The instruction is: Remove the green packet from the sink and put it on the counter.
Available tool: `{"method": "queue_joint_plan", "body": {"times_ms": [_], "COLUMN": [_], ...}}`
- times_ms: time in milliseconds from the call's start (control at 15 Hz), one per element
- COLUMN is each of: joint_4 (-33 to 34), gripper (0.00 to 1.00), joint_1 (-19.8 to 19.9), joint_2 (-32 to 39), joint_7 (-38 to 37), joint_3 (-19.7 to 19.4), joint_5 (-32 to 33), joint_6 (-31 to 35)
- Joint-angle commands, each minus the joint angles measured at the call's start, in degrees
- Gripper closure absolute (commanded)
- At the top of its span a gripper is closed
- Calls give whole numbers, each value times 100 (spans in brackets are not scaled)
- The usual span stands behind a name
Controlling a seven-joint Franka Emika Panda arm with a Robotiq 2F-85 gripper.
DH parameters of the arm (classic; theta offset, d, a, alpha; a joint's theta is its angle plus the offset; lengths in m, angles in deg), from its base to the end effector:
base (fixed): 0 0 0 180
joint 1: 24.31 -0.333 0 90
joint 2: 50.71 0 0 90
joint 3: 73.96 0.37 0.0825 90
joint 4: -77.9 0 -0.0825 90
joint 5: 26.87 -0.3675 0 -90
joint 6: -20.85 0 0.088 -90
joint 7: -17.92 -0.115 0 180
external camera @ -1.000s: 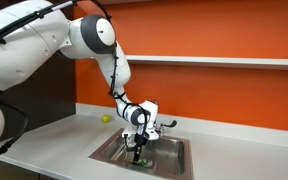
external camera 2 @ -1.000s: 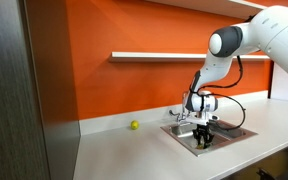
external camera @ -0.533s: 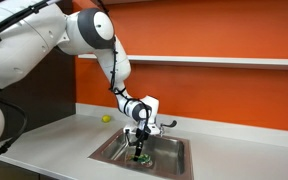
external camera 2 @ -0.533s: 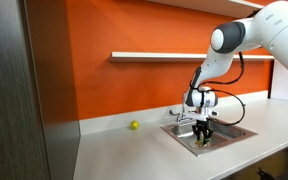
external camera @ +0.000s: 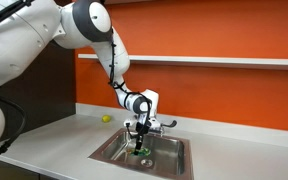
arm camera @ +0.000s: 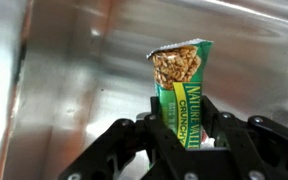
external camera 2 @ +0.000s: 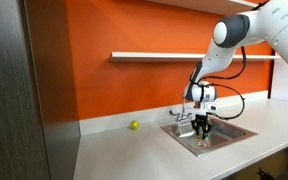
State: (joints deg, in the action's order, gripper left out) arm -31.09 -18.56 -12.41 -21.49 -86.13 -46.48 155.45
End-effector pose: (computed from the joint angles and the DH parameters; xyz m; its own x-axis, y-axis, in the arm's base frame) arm 0.5996 -0.1780 0.1840 0.3166 -0.9291 -0.1913 -0.9384 -0.3362 0.0798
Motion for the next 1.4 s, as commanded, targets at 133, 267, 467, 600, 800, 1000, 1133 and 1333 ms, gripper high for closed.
{"method": "queue_joint_plan", "body": {"times_ms": [133,267,467,600,800,1000,1133,1333], "joint_4": [-222,-280,-502,-671,-883,-1088,-1231,-1411], "gripper": [84,84,84,84,84,84,84,84], "joint_1": [-108,-179,-328,-418,-544,-605,-630,-687], "joint_2": [-449,-537,-803,-973,-1182,-1346,-1458,-1599], "joint_7": [189,245,328,427,537,755,939,1135], "joint_3": [-6,-11,19,35,22,45,67,75], "joint_5": [517,733,998,1154,1431,1705,1848,2020], "joint_6": [-266,-263,-194,-127,-86,3,71,148]}}
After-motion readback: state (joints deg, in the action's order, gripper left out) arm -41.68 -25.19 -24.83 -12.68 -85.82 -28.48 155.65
